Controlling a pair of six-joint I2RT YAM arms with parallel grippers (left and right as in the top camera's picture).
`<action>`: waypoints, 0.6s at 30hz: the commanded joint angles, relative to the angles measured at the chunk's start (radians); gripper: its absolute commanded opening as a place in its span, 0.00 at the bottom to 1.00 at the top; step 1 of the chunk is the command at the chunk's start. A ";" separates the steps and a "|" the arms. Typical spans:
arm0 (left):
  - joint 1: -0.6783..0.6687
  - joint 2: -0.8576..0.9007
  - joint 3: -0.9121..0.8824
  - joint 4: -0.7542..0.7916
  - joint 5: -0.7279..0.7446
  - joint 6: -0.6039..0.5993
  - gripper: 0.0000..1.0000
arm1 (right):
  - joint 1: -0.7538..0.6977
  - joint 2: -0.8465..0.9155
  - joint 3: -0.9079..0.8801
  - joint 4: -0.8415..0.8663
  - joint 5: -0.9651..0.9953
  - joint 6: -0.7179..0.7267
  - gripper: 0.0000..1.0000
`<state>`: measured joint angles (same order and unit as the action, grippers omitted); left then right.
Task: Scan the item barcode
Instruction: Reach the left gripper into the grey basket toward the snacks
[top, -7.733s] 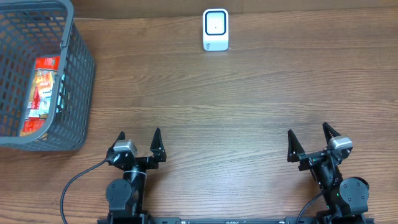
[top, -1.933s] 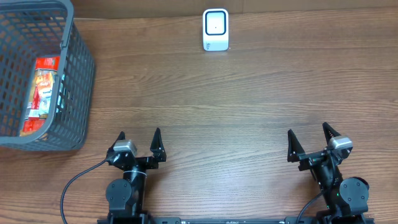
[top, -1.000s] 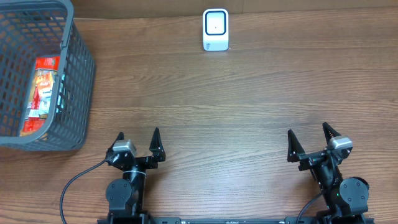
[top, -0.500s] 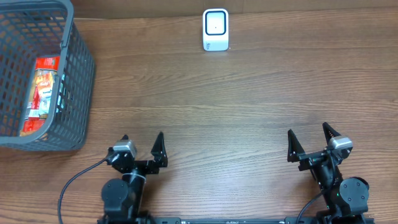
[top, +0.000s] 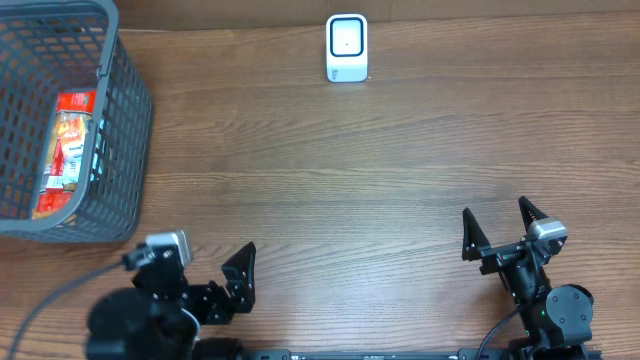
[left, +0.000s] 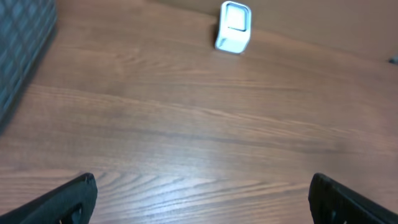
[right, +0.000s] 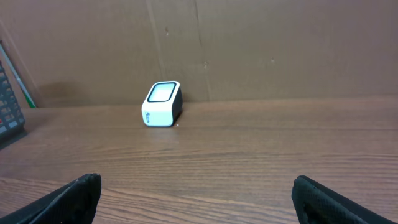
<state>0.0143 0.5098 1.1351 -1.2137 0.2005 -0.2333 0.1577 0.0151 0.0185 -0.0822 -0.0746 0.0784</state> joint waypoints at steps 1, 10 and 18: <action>-0.003 0.188 0.220 -0.091 0.127 0.151 1.00 | -0.003 -0.006 -0.010 0.005 -0.002 0.003 1.00; -0.003 0.443 0.472 -0.029 0.103 0.167 1.00 | -0.003 -0.006 -0.010 0.005 -0.002 0.003 1.00; 0.001 0.536 0.476 0.142 -0.267 0.114 0.97 | -0.003 -0.006 -0.010 0.005 -0.002 0.003 1.00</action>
<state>0.0143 1.0187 1.5860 -1.1042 0.1452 -0.1017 0.1577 0.0147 0.0185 -0.0818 -0.0746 0.0784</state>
